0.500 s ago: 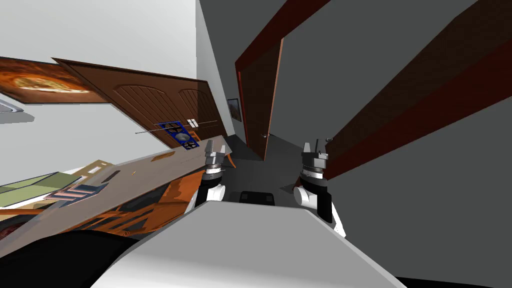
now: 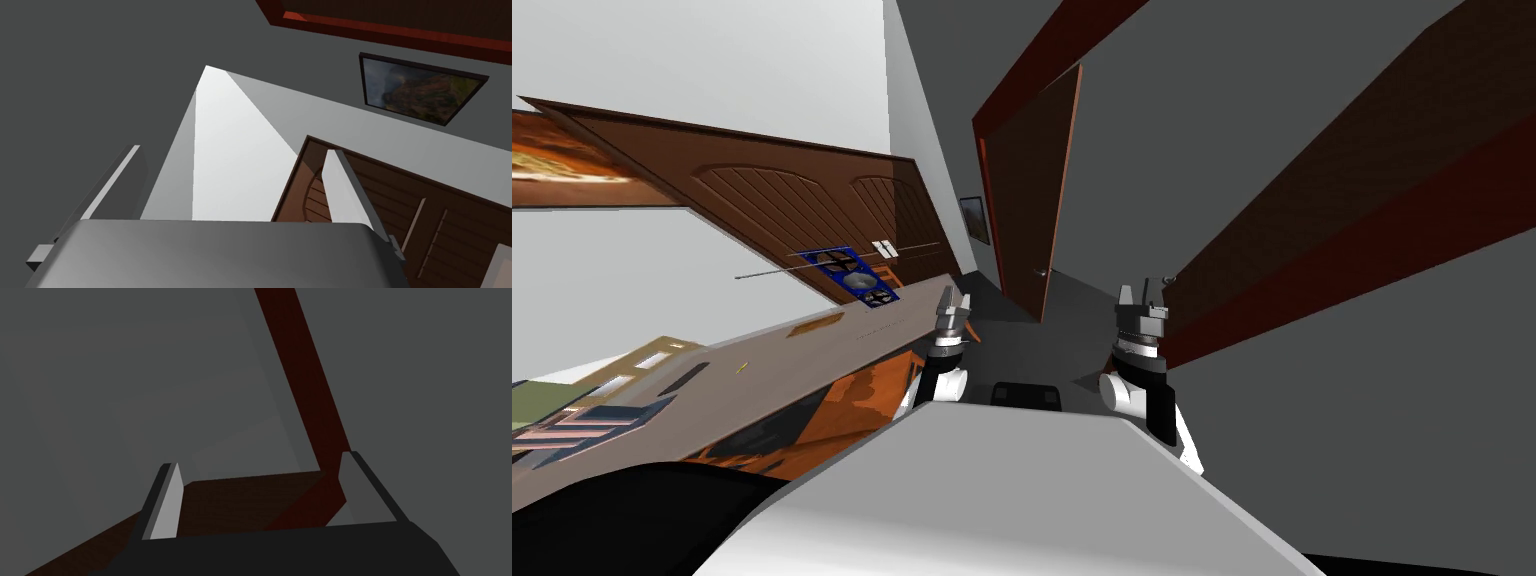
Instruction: Push the door open
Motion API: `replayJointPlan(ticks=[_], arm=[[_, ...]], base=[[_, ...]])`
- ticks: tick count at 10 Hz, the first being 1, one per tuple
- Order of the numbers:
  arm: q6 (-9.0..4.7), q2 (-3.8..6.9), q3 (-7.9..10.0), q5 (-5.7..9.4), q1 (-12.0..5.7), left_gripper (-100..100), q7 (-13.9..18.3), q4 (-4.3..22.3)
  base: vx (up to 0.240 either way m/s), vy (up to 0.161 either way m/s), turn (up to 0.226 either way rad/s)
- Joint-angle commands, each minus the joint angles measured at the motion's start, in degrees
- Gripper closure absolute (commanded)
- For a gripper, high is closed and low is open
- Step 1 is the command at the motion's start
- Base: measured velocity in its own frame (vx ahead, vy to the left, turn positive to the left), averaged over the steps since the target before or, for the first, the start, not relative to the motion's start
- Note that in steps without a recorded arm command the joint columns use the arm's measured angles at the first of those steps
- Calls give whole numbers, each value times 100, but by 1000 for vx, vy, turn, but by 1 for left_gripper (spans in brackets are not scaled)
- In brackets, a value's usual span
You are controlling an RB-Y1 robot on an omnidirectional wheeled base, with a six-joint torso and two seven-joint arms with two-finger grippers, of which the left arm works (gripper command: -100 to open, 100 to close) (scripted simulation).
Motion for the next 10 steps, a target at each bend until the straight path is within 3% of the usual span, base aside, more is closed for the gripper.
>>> replayJointPlan(ticks=[1,5,6,10], arm=[[-39,51,-76,-2,-67,-100,-10,219],[-118,125,-163,8,-215,-100,-14,626],[-162,159,-212,13,-296,-100,-16,850],[-254,225,-315,24,-468,-100,-20,1327]], base=[[126,21,-93],[119,25,-56],[120,33,-115],[110,37,-66]])
